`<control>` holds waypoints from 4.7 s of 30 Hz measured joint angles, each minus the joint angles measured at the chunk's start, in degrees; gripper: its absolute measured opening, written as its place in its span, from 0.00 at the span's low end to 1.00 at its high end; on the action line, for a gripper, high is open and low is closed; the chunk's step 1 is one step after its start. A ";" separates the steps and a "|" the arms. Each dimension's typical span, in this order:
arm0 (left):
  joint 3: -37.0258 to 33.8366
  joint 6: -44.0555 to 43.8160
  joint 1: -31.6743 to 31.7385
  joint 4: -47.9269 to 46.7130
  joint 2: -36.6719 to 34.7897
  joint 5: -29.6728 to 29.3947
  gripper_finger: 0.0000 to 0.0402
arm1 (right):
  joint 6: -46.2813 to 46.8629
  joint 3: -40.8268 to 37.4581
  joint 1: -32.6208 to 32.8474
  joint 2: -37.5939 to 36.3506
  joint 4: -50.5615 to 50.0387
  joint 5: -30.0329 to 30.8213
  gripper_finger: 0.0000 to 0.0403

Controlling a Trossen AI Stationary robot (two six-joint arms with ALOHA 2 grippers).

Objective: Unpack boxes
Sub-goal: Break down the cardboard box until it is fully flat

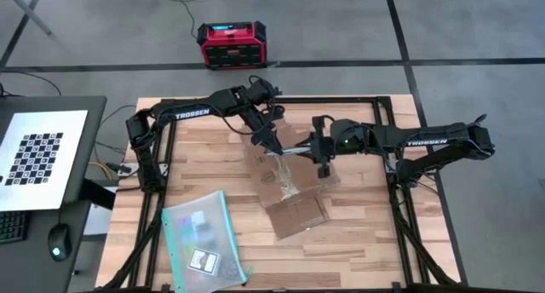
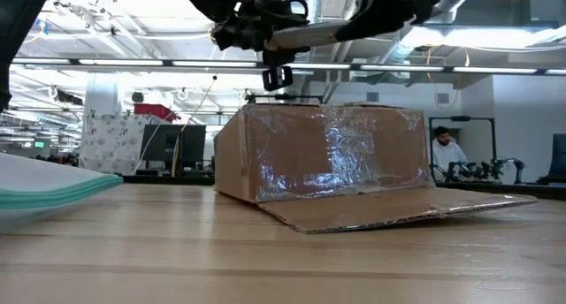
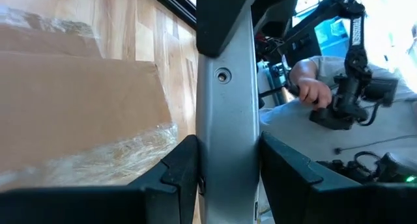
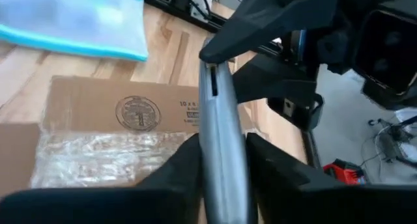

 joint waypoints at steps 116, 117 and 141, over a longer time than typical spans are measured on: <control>-19.88 6.66 -15.54 20.62 -11.76 -65.98 0.24 | 5.90 2.27 -26.77 -5.80 -20.48 -32.63 0.63; -19.80 6.68 -15.54 20.69 -12.47 -65.39 0.24 | 5.95 2.27 -26.58 -6.60 -20.07 -32.67 0.63; -19.50 5.86 -17.01 23.83 -14.64 -61.56 0.24 | 9.26 2.27 -15.69 3.24 -1.95 -33.09 0.63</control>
